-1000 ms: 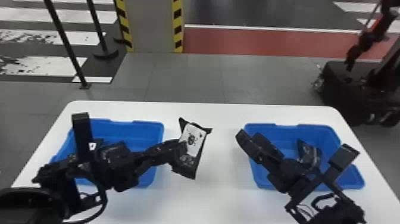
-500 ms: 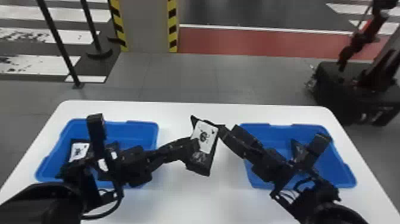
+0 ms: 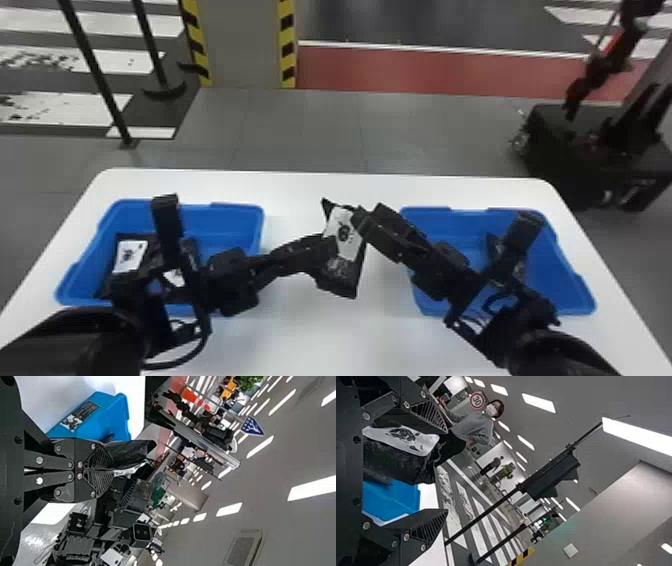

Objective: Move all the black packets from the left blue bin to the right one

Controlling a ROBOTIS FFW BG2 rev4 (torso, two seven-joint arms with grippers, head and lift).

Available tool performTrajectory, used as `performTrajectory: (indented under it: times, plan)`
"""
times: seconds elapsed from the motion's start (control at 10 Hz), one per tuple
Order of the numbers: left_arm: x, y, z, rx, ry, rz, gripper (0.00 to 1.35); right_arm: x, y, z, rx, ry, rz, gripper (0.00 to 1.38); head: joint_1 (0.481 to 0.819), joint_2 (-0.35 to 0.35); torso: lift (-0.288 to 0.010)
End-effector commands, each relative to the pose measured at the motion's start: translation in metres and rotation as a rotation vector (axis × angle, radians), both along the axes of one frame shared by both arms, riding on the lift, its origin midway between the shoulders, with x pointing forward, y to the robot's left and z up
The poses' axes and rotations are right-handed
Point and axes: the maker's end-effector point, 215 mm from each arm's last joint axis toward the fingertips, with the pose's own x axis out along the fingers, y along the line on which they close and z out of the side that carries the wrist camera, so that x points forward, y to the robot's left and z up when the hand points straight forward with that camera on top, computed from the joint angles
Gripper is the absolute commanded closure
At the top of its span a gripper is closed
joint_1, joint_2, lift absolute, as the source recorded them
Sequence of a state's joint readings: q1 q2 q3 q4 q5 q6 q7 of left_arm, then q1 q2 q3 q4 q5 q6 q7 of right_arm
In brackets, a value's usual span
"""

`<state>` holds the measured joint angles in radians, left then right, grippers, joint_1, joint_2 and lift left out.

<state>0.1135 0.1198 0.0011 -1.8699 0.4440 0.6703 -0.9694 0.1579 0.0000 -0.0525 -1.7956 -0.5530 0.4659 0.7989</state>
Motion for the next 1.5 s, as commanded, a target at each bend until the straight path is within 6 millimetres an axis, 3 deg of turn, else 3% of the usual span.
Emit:
performTrajectory:
  times: [0.0,0.1,0.2,0.7,0.8,0.9,1.0,1.2,1.4]
  plan:
    - [0.003,-0.002,0.002,-0.008,-0.004,0.000,1.21,0.001,0.007,-0.010,-0.023,0.024,0.030,0.48,0.695,-0.034,-0.110]
    - [0.004,-0.004,0.000,-0.011,0.003,-0.001,1.21,0.001,0.007,-0.009,-0.019,0.021,0.035,0.82,0.695,-0.025,-0.110]
    - [0.005,-0.003,-0.001,-0.012,0.003,0.001,1.21,0.004,0.005,-0.007,-0.030,0.005,0.025,1.26,0.695,-0.023,-0.110]
    - [0.010,0.006,-0.005,-0.019,0.019,0.046,1.18,0.002,0.004,0.002,-0.004,-0.052,0.037,1.28,0.695,-0.021,-0.110]
    - [0.009,0.008,-0.015,-0.007,0.052,0.061,0.90,0.005,0.001,0.006,0.013,-0.065,0.026,1.28,0.695,-0.016,-0.110]
    - [0.007,0.012,-0.026,0.012,0.078,0.081,0.41,0.009,-0.004,0.011,0.037,-0.076,0.010,1.28,0.695,-0.016,-0.110]
    - [0.003,0.017,-0.037,0.023,0.103,0.096,0.08,0.020,-0.022,0.015,0.016,-0.094,-0.025,1.28,0.695,-0.017,-0.110]
    - [-0.002,0.036,-0.047,0.025,0.105,0.141,0.17,0.048,-0.086,0.004,-0.062,-0.088,-0.172,1.28,0.695,-0.035,-0.110]
    - [-0.006,0.065,-0.043,0.030,0.071,0.209,0.19,0.069,-0.165,-0.047,-0.175,0.022,-0.340,1.28,0.695,-0.089,-0.110]
